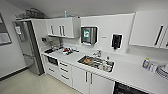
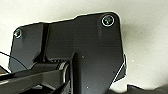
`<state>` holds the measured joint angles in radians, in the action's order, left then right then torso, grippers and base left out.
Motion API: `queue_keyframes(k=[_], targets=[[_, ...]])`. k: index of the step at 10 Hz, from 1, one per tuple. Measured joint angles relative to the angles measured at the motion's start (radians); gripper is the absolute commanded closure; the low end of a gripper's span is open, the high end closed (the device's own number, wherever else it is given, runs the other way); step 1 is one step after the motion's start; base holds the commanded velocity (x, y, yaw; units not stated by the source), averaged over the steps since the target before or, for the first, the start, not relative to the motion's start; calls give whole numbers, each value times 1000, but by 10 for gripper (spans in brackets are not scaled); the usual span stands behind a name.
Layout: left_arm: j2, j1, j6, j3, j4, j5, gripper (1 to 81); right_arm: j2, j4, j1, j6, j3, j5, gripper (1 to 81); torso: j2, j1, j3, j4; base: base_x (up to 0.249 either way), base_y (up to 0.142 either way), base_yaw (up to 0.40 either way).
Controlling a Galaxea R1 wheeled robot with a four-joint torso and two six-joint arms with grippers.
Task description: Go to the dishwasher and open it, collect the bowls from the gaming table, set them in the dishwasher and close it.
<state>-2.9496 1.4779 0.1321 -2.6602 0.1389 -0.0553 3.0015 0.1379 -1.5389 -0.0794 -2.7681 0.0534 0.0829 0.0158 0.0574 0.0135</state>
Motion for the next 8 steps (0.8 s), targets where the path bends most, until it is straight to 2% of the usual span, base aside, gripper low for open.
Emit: queue_keyframes(k=[2, 4, 6, 8], targets=[[1, 0, -1, 0, 0, 13, 10, -1, 0, 2, -2, 7, -2, 10, 0, 0, 0, 0, 0, 0, 357], [9, 0, -1, 1, 3, 56, 10, -2, -1, 4, -7, 6, -3, 10, 0, 0, 0, 0, 0, 0, 357], [15, 0, -4, 3, 4, 61, 10, -4, -3, 6, -7, 11, -6, 10, 0, 0, 0, 0, 0, 0, 357], [20, 2, -4, 6, 4, 75, 10, -34, -5, 5, -10, 76, -5, 10, 0, 0, 0, 0, 0, 0, 357]])
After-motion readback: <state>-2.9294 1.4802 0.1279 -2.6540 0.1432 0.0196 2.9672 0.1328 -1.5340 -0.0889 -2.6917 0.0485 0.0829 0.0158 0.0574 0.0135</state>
